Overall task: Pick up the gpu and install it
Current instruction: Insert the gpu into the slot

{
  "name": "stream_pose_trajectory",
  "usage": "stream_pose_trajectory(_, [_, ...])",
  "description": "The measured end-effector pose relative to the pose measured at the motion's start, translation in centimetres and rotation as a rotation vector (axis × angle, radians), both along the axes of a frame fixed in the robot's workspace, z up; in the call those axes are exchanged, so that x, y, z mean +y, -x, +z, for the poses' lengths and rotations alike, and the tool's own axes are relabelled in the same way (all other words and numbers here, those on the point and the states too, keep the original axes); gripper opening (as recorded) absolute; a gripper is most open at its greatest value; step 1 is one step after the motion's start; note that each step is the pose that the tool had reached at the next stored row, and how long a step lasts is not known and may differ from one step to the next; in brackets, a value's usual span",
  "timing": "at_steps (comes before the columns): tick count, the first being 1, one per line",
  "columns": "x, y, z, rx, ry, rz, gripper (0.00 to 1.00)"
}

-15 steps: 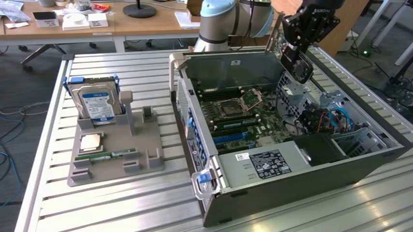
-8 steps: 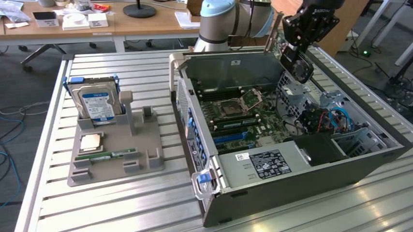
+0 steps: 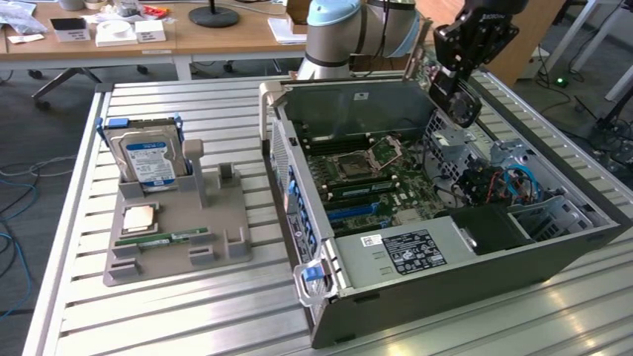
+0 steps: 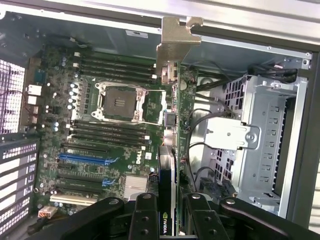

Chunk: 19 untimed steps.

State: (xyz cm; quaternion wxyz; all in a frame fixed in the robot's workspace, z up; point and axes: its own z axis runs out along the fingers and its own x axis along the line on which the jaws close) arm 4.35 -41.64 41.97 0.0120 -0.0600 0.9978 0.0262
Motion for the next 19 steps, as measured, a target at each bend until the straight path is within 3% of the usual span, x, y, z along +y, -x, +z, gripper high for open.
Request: stream_pose_trajectory(19, [0.0,0.0,0.0,0.0,0.0,0.21,0.26])
